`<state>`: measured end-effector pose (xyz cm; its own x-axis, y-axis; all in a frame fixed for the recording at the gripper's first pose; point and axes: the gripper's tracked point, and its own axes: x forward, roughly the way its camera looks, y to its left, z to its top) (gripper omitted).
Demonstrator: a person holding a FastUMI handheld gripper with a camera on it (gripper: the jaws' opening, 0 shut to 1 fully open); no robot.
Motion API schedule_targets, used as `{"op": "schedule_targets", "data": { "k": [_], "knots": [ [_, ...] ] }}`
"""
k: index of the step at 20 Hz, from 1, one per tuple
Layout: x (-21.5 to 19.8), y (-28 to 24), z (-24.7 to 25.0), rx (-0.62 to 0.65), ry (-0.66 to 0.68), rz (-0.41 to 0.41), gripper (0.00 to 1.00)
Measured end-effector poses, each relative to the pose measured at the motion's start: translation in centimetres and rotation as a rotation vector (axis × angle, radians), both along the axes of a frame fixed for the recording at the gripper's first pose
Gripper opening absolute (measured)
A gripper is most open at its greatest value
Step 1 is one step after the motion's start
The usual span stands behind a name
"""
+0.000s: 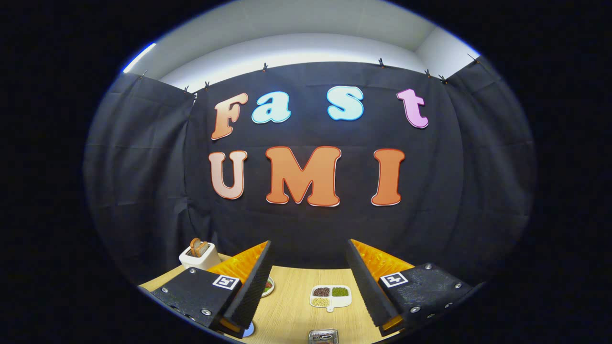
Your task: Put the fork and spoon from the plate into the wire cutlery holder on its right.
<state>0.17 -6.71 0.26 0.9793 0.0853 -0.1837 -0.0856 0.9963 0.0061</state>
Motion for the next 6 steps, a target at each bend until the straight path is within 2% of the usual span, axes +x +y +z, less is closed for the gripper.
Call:
{"op": "schedule_targets", "data": {
  "k": [6],
  "knots": [
    [0.2,-0.2,1.3,-0.034,-0.069,-0.015,0.92]
  ]
}}
